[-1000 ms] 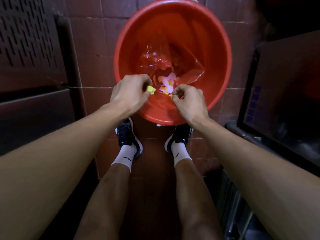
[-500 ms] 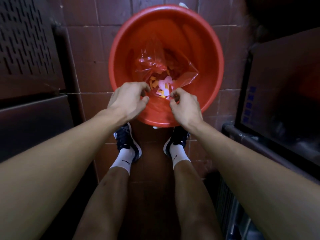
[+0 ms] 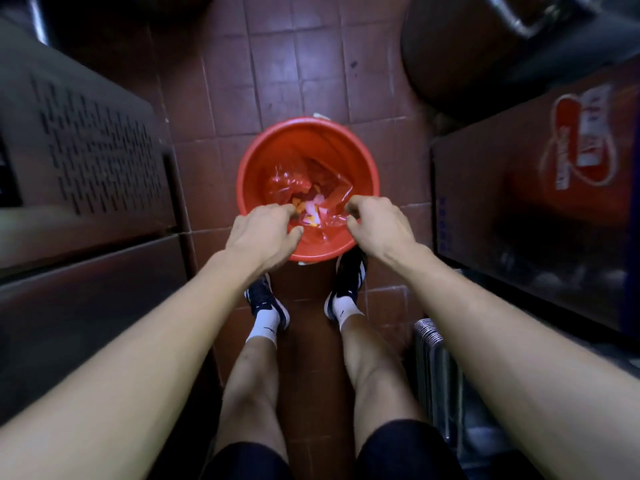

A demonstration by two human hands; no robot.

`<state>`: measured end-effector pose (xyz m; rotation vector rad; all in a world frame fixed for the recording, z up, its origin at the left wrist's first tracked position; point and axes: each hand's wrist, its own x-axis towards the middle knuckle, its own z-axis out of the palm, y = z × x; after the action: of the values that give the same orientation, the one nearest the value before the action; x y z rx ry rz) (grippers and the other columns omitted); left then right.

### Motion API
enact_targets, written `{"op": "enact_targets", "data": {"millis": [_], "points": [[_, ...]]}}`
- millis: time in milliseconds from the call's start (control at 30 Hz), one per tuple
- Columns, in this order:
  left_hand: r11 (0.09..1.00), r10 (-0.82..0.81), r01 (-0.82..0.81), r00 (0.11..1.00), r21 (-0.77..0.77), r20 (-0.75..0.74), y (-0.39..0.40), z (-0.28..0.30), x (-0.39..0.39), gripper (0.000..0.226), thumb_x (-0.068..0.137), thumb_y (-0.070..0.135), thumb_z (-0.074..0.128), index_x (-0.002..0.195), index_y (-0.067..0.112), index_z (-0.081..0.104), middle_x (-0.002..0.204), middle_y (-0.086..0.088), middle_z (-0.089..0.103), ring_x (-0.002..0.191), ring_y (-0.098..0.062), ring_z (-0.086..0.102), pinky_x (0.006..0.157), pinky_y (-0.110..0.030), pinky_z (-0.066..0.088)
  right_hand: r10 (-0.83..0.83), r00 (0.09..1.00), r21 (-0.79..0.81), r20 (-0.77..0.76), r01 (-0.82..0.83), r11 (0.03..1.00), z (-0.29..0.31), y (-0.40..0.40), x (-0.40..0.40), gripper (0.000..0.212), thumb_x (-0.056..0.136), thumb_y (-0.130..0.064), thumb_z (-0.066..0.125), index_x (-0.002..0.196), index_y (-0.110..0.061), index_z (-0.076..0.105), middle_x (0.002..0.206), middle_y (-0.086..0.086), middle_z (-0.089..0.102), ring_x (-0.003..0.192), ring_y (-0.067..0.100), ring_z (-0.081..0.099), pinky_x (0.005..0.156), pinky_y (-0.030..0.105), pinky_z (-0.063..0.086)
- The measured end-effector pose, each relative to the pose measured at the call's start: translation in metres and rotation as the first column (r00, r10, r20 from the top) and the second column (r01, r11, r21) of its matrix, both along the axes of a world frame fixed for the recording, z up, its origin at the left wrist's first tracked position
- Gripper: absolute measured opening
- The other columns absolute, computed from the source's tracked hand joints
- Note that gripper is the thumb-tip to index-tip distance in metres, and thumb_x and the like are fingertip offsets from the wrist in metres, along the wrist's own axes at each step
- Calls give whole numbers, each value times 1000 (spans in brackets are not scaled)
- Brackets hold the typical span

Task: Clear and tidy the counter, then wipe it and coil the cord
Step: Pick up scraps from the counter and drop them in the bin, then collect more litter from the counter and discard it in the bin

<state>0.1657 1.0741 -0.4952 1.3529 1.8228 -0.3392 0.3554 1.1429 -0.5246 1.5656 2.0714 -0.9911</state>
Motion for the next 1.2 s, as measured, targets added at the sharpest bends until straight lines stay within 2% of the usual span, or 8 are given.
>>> {"op": "enact_targets", "data": {"millis": [200,367,600,733,867,1067,1200], "points": [[986,99,-90,994,137,-54,12,110,-4,37,95,44,52,128,28,60,129,-4,64,120,-31,58,99,-50,48,127,992,-17,-14,-127,992,112,39,5,31,89,-31,57,119,-26,66,119,7,70,110,33,64,92,41,53],[953,189,-161,978,256,-92,18,188,-7,42,96,46,52,132,26,58,128,-4,66,117,-29,61,96,-50,51,99,987,92,-126,-88,992,193,70,9,29,88,-29,62,115,-22,69,113,6,73,110,29,66,94,41,53],[873,376,-315,921,372,-102,-16,284,0,41,95,49,52,130,29,57,127,-3,65,116,-28,61,93,-46,52,262,943,186,-203,-225,956,292,68,-1,36,89,-34,62,123,-23,66,120,9,70,113,30,63,93,42,52],[822,476,-401,873,404,-101,-53,321,4,42,95,49,52,132,29,55,130,-3,63,119,-28,59,96,-43,50,343,897,236,-280,-282,930,338,44,-17,39,91,-31,62,129,-23,63,129,4,67,119,25,61,98,41,50],[762,575,-489,813,424,-96,-98,352,4,40,96,48,53,132,31,55,133,-1,62,120,-27,59,95,-40,47,434,817,352,-379,-306,885,380,7,-35,31,93,-24,58,123,-21,67,119,2,70,114,24,62,95,43,51],[664,675,-550,732,506,-91,-189,389,12,40,96,49,52,133,32,55,130,-3,64,116,-29,61,93,-41,49,567,725,440,-390,-395,807,425,-68,-49,29,92,-23,59,119,-21,69,116,5,71,110,25,63,92,42,53],[584,747,-586,659,562,-88,-270,410,28,39,95,49,53,131,33,56,130,-3,64,117,-30,60,94,-42,49,615,676,436,-405,-448,780,448,-138,-48,25,89,-28,60,111,-26,72,111,6,72,102,28,66,88,38,54]]}}
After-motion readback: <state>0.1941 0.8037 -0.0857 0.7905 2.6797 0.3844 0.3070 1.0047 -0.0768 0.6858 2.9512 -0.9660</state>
